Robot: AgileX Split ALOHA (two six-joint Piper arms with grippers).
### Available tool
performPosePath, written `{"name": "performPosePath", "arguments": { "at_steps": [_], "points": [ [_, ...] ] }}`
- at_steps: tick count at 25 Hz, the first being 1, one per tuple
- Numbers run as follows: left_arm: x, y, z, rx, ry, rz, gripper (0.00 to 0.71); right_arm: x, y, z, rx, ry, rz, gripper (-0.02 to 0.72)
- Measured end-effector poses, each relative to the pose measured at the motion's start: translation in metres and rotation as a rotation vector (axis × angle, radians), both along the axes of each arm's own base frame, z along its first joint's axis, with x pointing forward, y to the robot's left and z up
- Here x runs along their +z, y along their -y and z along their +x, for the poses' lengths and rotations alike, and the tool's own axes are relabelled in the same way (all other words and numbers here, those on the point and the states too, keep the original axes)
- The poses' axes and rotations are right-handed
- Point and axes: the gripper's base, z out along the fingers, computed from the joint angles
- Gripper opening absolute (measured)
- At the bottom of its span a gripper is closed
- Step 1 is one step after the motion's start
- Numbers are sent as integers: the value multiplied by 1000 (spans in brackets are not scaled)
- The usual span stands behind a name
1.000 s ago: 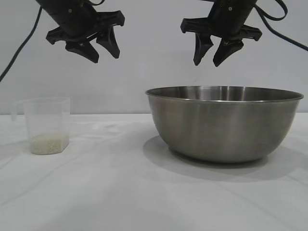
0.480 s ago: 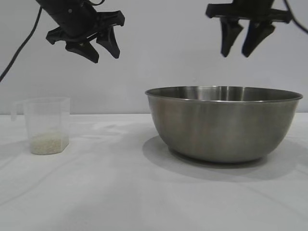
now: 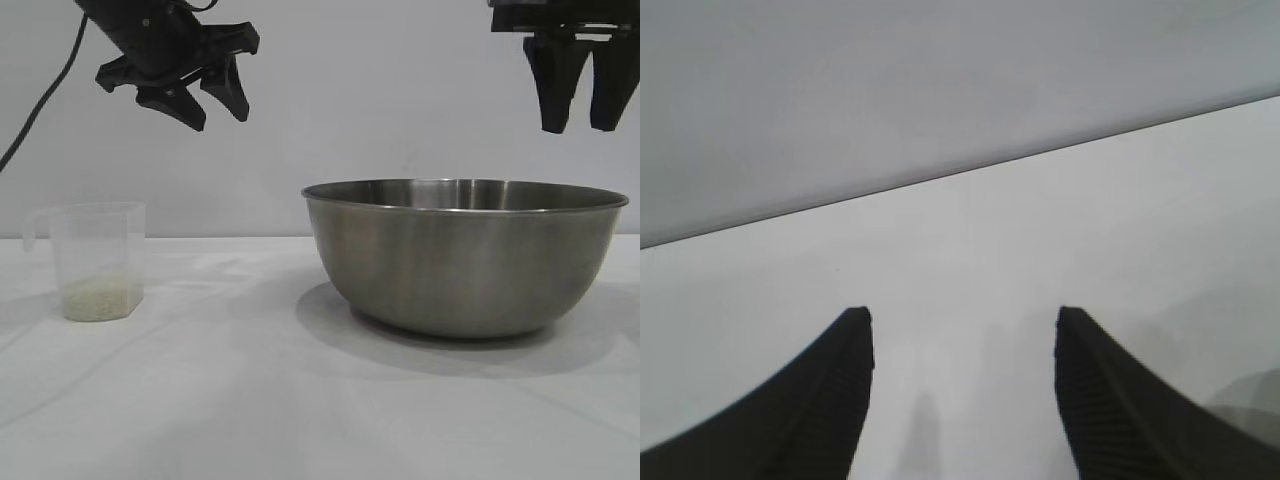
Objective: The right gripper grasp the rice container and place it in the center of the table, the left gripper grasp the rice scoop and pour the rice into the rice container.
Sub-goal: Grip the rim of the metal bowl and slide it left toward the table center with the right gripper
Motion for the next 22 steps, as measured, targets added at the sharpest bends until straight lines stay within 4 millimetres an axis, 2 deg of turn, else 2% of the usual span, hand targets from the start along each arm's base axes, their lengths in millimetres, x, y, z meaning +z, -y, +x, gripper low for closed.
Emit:
{"name": "performPosePath", "arguments": {
  "at_steps": [4,7,8,11,12,17,18,22],
  "points": [
    [0,0,0,0,0,0,342,-25,-1,4,-1,-50,-8,324],
    [0,0,0,0,0,0,342,-34,-2,7,-2,-63,-9,324],
    [0,0,0,0,0,0,342,-37,-2,7,-1,-71,-9,244],
    [0,0,0,0,0,0,342,-44,-3,8,-4,-83,-5,80],
    [0,0,0,0,0,0,342,-45,-4,9,-3,-82,-3,55],
    [0,0,0,1,1,0,342,-44,-16,8,8,-64,34,65],
    [0,0,0,1,1,0,342,-44,-22,8,14,-59,45,0],
    [0,0,0,0,1,2,342,-43,-44,4,54,-38,71,0]
  ]
}}
